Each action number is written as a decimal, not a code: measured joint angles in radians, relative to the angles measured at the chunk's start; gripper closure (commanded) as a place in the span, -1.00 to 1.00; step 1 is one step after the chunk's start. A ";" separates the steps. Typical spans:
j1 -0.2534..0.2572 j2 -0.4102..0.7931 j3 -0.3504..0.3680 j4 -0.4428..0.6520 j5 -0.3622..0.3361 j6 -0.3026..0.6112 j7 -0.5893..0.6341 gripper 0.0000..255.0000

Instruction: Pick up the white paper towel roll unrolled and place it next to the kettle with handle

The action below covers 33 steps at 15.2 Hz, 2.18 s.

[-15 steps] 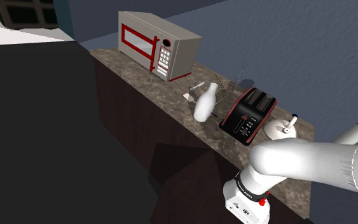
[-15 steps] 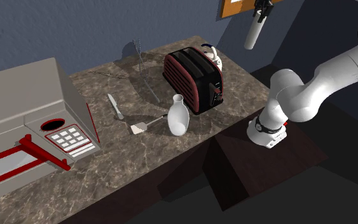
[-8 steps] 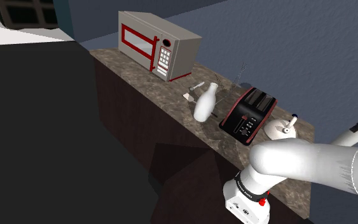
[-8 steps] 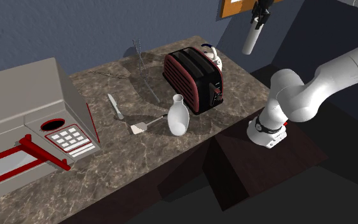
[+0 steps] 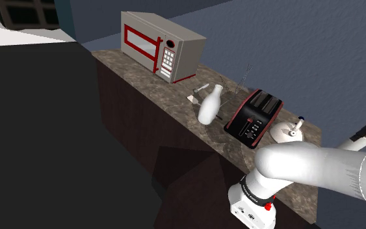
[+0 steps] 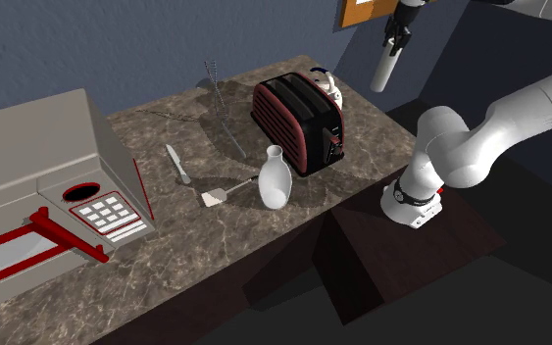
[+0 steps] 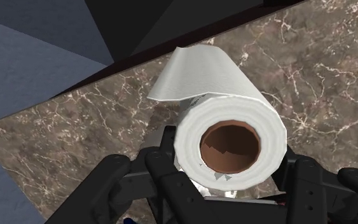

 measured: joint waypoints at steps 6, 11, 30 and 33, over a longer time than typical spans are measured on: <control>-0.004 -0.012 -0.040 -0.066 -0.034 0.065 0.015 1.00; 0.006 -0.016 -0.089 -0.106 -0.064 0.120 0.024 1.00; 0.016 -0.017 -0.126 -0.134 -0.087 0.161 0.033 -1.00; -0.003 -0.016 -0.067 -0.093 -0.052 0.099 0.020 -1.00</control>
